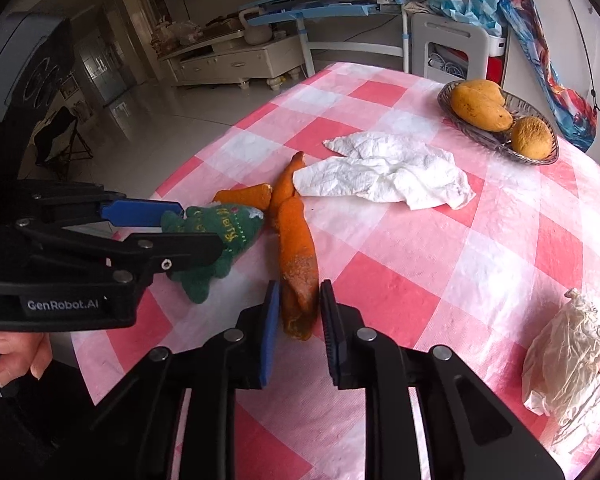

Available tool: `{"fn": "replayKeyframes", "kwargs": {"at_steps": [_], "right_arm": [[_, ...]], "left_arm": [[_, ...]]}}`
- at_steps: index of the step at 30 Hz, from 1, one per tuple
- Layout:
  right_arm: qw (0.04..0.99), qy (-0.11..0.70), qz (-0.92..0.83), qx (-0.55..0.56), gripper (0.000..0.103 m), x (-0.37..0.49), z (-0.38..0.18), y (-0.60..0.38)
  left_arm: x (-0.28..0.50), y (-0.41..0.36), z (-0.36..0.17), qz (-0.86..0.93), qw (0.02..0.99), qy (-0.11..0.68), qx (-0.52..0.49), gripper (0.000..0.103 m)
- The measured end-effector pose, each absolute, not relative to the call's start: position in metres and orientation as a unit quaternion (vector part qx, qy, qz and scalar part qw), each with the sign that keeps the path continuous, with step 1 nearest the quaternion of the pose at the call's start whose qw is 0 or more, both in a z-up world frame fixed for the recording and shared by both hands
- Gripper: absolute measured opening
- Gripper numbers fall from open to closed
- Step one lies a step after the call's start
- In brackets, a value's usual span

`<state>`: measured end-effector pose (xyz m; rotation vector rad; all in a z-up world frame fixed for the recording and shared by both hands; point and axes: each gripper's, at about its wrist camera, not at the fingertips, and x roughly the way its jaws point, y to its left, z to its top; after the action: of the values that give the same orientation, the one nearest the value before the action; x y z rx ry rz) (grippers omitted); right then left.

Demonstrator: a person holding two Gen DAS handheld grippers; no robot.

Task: Collect trash
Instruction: 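Close the left tool on the green toy while the right tool grasps the orange peel, then carry the green toy with the left tool while the right tool carries the peel to the bucket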

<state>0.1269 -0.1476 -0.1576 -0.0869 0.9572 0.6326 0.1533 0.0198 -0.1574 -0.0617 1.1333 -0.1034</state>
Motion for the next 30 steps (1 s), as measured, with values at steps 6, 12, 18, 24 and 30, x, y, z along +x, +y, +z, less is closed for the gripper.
{"fn": "replayKeyframes", "kwargs": {"at_steps": [6,12,18,24,30], "right_arm": [[0.839,0.449,0.304,-0.051,0.02,0.124,-0.158,-0.143],[0.84,0.444,0.306,-0.054,0.019,0.113,-0.154,-0.15],[0.838,0.444,0.314,-0.046,0.018,0.099,-0.147,-0.16],[0.827,0.437,0.353,-0.026,0.018,0.067,-0.134,-0.168],[0.803,0.448,0.391,-0.042,0.018,0.012,-0.132,-0.162]], "left_arm": [[0.15,0.014,-0.158,-0.064,0.841,0.537,-0.023,0.026],[0.139,0.009,-0.147,-0.073,0.848,0.525,-0.017,0.025],[0.132,0.011,-0.135,-0.075,0.854,0.514,-0.016,0.025],[0.114,0.01,-0.126,-0.078,0.863,0.5,0.0,0.025],[0.086,0.008,-0.119,-0.08,0.869,0.489,0.009,0.025]]}}
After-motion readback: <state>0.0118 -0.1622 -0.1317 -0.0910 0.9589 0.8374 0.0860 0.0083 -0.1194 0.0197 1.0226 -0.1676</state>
